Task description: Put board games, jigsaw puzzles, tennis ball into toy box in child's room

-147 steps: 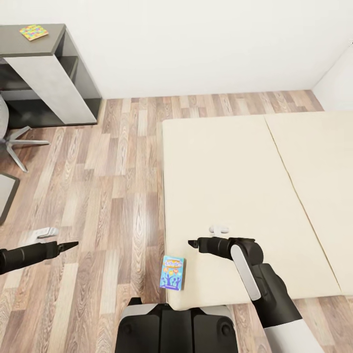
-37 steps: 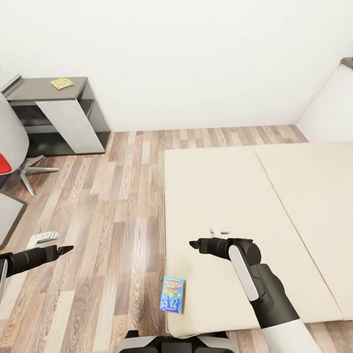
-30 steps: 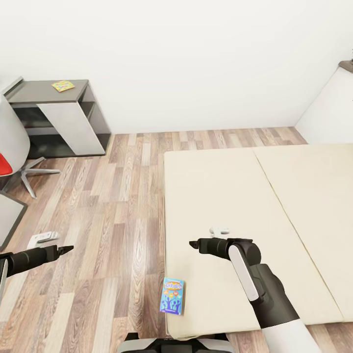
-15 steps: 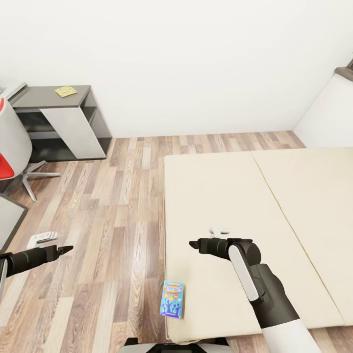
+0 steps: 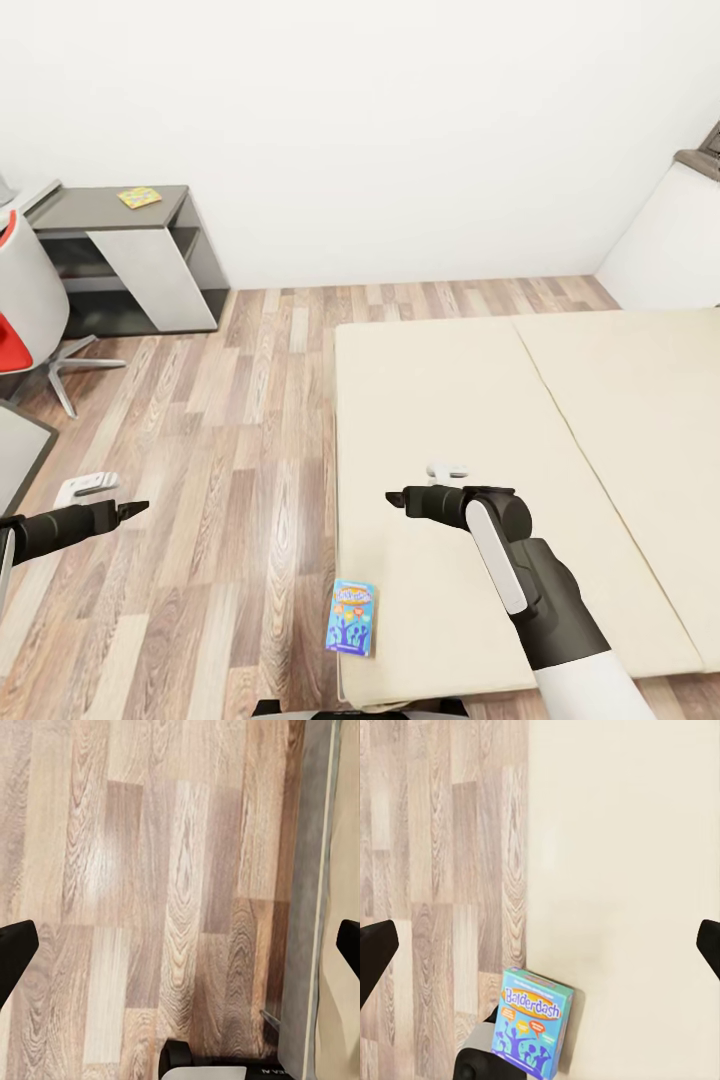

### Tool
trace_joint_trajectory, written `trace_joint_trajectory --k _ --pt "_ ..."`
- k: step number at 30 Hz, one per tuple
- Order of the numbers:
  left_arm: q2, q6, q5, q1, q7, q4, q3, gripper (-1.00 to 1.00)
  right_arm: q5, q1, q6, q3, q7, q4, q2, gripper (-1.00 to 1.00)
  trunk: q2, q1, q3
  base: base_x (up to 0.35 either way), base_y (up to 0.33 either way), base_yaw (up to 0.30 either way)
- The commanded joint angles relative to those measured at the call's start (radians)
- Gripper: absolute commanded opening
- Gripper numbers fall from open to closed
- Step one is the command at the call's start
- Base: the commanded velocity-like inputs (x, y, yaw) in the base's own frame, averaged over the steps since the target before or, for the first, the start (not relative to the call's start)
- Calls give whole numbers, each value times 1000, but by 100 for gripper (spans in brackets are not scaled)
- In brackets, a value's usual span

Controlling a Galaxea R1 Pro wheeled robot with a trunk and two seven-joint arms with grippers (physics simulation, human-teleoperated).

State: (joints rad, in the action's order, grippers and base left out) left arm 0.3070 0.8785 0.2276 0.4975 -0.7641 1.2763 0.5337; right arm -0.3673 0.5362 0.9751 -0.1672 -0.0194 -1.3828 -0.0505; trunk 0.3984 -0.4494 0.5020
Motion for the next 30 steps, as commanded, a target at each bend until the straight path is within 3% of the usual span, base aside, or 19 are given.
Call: trace_joint_trajectory --k 1,30 --pt "0 3 10 1 -10 1 2 100 -2 1 4 0 -2 -1 0 100 2 -1 0 0 0 0" --pt "0 3 10 1 -11 2 2 100 -2 1 4 0 -3 -1 0 100 2 -1 -48 0 0 0"
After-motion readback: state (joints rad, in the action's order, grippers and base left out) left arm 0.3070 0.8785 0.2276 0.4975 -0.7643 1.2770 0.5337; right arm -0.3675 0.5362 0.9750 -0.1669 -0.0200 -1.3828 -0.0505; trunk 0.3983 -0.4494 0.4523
